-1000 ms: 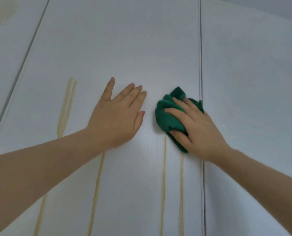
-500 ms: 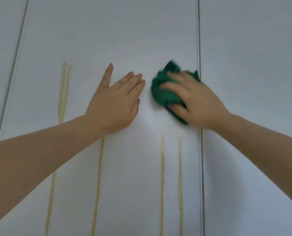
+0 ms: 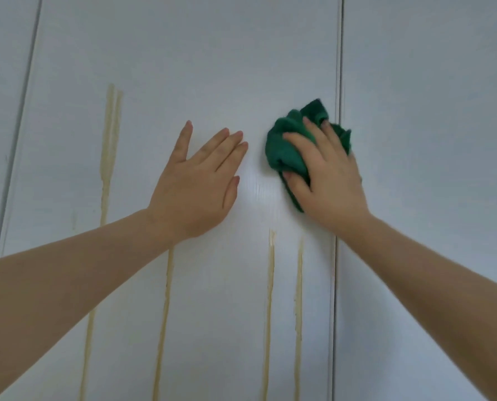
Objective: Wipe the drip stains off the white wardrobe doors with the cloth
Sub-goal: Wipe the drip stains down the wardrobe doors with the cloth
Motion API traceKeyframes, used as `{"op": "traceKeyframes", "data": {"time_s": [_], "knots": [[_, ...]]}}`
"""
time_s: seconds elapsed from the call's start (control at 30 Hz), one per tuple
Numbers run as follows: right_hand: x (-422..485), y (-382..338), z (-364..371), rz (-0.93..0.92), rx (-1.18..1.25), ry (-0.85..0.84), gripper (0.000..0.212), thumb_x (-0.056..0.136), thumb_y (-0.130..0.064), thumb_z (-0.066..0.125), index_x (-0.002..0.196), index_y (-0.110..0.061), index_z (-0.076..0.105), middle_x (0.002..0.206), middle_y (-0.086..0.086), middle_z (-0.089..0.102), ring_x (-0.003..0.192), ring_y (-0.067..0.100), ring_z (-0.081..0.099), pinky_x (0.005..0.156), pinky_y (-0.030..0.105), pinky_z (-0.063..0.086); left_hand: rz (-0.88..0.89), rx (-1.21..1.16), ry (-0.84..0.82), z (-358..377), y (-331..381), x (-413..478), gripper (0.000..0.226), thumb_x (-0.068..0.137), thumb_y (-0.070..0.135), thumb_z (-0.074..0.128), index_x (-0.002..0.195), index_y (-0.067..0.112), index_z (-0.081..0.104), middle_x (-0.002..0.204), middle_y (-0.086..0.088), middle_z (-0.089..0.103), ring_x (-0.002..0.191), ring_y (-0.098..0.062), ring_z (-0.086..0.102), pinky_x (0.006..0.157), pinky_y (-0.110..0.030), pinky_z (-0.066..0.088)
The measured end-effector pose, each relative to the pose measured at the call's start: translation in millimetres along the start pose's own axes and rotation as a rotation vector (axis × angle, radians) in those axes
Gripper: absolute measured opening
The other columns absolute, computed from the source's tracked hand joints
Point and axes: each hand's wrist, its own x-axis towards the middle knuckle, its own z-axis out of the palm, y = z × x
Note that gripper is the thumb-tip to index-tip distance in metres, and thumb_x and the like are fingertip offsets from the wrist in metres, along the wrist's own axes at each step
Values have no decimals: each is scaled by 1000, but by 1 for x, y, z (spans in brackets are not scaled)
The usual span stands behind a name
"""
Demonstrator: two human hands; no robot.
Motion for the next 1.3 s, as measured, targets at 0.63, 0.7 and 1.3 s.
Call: {"op": "traceKeyframes", "data": {"time_s": [0.63, 0.7, 1.3], "knots": [[-50, 16, -11, -528, -139, -231, 44, 90, -42, 40, 130, -24, 41, 142, 11, 45, 133, 36, 35, 105, 49, 32, -5, 27, 15, 0, 8, -16, 48, 95, 25, 29, 132, 4, 51, 136, -13, 52, 127, -26, 49, 107, -61, 19], [-25, 13, -8, -243, -113, -130, 48, 87, -40, 42, 131, -21, 45, 143, 11, 44, 133, 38, 35, 104, 52, 32, -4, 40, 25, 1, 8, -15, 47, 96, 25, 29, 132, 4, 51, 136, -12, 52, 126, -26, 49, 106, -61, 21], [15, -74, 34, -282, 65, -39, 46, 83, -35, 44, 126, -21, 52, 141, 8, 47, 133, 37, 37, 105, 50, 29, -169, 93, 135, -16, -82, -41, 46, 91, 16, 33, 128, -2, 53, 128, -16, 58, 117, -26, 58, 108, -52, 17]]}}
